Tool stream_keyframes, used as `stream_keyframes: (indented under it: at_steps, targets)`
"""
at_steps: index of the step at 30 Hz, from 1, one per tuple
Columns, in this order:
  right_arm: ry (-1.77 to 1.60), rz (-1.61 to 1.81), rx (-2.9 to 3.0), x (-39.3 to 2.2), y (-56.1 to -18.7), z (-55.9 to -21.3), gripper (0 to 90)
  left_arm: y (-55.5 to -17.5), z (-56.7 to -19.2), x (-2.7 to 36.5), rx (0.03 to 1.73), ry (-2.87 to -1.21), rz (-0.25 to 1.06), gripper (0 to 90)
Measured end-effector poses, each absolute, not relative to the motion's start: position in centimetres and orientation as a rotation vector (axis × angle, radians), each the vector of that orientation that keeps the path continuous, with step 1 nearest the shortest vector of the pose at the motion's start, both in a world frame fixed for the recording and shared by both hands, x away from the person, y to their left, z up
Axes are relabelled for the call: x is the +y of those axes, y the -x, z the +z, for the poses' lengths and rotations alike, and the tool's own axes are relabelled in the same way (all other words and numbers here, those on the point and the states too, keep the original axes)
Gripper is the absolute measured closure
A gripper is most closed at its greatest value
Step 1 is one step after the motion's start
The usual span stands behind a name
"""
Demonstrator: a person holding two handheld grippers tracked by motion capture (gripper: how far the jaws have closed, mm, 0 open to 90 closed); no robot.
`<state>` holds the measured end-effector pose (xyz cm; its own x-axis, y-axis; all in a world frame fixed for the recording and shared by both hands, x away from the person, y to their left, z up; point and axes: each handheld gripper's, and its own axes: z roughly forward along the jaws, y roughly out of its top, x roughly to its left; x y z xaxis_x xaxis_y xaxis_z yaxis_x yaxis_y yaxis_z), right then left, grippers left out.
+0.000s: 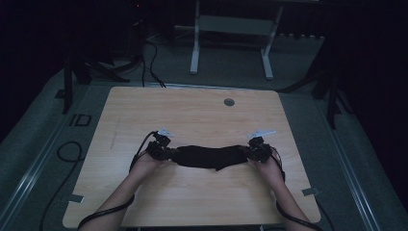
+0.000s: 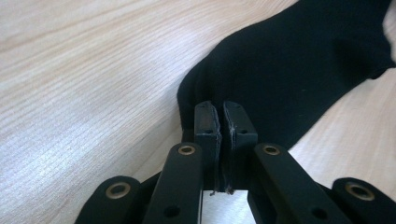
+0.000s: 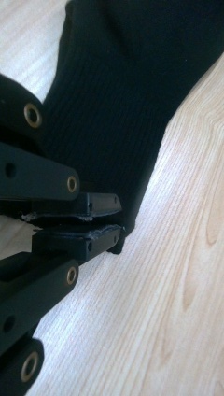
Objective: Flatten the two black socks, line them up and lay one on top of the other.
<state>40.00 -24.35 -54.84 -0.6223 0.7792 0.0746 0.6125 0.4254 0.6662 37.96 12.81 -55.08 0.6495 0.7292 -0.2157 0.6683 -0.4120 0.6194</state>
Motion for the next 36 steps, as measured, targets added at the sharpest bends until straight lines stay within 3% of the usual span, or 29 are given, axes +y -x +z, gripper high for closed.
stream_keyframes:
  at_steps: [12, 15, 29, 31, 36]
  targets:
    - [-1.210, 0.989, 2.423, -24.2, -39.8, -54.9, 77.0, -38.2, -55.3, 12.4, 1.089, -2.190, 0.151, 83.6]
    - [-1.206, 1.022, 2.419, -24.4, -39.8, -54.6, 70.1, -38.0, -55.0, 12.4, 1.066, -2.179, 0.156, 67.6]
    - [-1.085, 1.233, 2.379, -24.6, -38.8, -51.2, 27.4, -35.7, -52.5, 13.6, 0.967, -2.042, 0.343, 16.7]
    - [-1.057, 1.218, 2.435, -24.3, -38.8, -51.4, 15.8, -35.5, -52.6, 13.6, 0.970, -2.036, 0.349, 14.6]
    - [-1.030, 1.205, 2.433, -23.9, -38.5, -52.1, 12.9, -35.0, -53.5, 13.9, 0.997, -2.035, 0.360, 10.5]
